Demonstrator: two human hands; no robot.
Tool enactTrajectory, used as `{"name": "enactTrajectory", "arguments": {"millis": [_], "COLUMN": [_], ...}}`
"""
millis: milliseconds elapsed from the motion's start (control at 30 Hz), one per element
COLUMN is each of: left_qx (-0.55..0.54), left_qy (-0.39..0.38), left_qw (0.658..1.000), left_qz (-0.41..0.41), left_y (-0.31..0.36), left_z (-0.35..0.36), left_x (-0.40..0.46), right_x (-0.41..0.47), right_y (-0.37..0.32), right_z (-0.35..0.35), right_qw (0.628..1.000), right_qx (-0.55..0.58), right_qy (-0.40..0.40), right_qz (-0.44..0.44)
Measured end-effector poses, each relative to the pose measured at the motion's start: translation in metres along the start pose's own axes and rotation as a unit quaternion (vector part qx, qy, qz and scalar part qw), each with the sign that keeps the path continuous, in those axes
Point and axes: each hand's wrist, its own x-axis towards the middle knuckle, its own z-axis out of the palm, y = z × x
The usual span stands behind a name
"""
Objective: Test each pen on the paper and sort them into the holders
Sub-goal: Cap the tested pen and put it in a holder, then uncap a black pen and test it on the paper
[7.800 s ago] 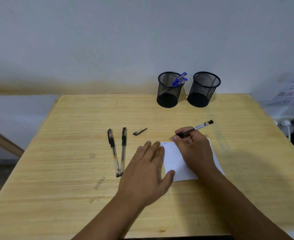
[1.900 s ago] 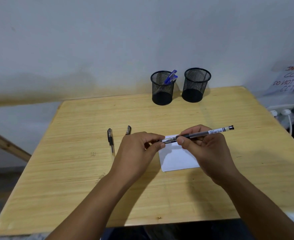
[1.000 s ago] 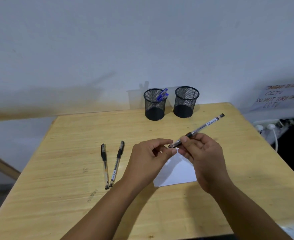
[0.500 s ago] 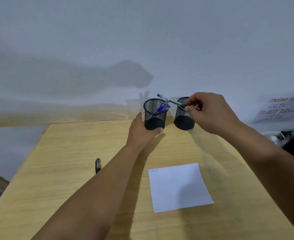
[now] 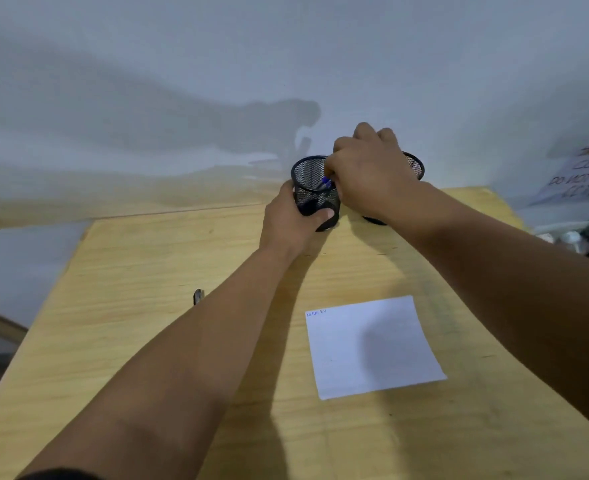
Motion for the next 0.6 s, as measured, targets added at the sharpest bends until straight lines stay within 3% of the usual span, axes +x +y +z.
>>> {"name": "enactTrajectory", "arguments": {"millis": [200,300,600], "left_qx": [0.049,0.088,0.243], "left_qy": [-0.027,-0.085,-0.172], "left_qw": [0.998,0.992,0.953], "left_qz": [-0.007,0.005,0.056], "left_y": [-0.003,-0.010,-0.024], "left_z": [-0.021,-0.049,-0.117], "left_x": [-0.006,-0.018,-0.059], "right_x": [-0.028,-0.051,-0.126], "right_y": [-0.002,-0.011,-0.104], "right_z": [0.002,0.002,0.014], "right_qw": [0.993,0.979,0.927], "right_qx": [0.068,0.145,0.363], "right_qy": [0.094,0.124,-0.064], "right_qz": [0.030,0.066,0.070]}}
